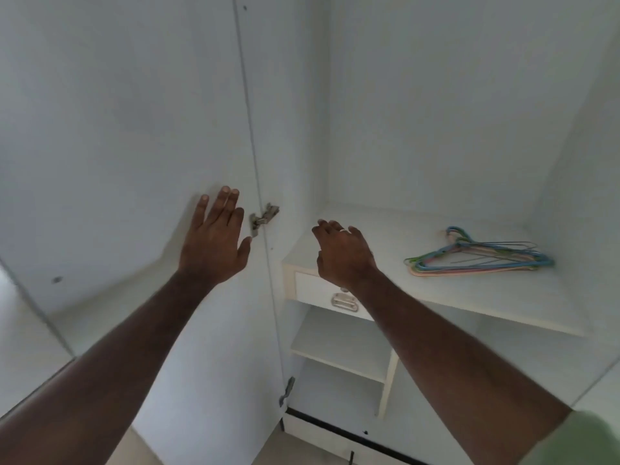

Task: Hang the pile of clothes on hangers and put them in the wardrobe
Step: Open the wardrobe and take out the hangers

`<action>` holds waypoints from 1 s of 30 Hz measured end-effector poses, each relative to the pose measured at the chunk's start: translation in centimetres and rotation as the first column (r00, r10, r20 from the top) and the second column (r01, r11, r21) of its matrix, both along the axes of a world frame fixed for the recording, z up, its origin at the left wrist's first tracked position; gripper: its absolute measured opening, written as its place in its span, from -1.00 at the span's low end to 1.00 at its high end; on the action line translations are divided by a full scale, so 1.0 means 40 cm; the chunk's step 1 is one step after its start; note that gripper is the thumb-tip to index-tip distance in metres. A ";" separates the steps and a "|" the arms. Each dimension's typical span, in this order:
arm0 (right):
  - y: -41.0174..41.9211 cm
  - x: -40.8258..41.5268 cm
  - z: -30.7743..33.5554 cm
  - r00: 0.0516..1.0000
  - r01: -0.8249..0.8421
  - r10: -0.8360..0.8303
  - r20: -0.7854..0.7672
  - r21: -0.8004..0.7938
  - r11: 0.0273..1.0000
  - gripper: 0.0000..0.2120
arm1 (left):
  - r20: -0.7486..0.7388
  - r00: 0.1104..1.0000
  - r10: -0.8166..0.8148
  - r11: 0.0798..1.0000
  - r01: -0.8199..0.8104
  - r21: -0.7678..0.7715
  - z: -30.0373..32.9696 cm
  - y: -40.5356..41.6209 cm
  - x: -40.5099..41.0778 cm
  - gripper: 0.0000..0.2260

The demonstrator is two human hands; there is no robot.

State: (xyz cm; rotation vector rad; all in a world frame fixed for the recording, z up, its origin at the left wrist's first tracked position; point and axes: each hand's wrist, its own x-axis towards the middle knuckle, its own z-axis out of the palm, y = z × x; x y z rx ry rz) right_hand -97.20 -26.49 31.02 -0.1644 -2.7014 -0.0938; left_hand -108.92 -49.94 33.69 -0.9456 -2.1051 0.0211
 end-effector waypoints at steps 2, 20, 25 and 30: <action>0.076 0.010 -0.013 0.999 0.041 -0.041 0.012 -0.002 0.999 -0.45 | 0.061 0.993 -0.105 0.994 0.104 0.024 -0.001 0.121 0.001 -0.57; 0.872 0.209 -0.114 0.857 0.504 -0.501 0.120 0.011 0.864 -0.84 | 0.659 0.675 -0.333 0.915 0.400 0.052 -0.088 1.055 0.138 -0.76; 1.051 0.244 -0.146 0.785 0.598 -0.580 0.216 -0.023 0.801 -0.75 | 0.735 0.608 -0.301 0.919 0.391 0.054 -0.129 1.194 0.120 -0.76; 1.189 0.216 -0.182 0.738 0.624 -0.586 0.336 -0.008 0.781 -0.62 | 0.773 0.573 -0.272 0.919 0.392 0.033 -0.175 1.285 0.060 -0.76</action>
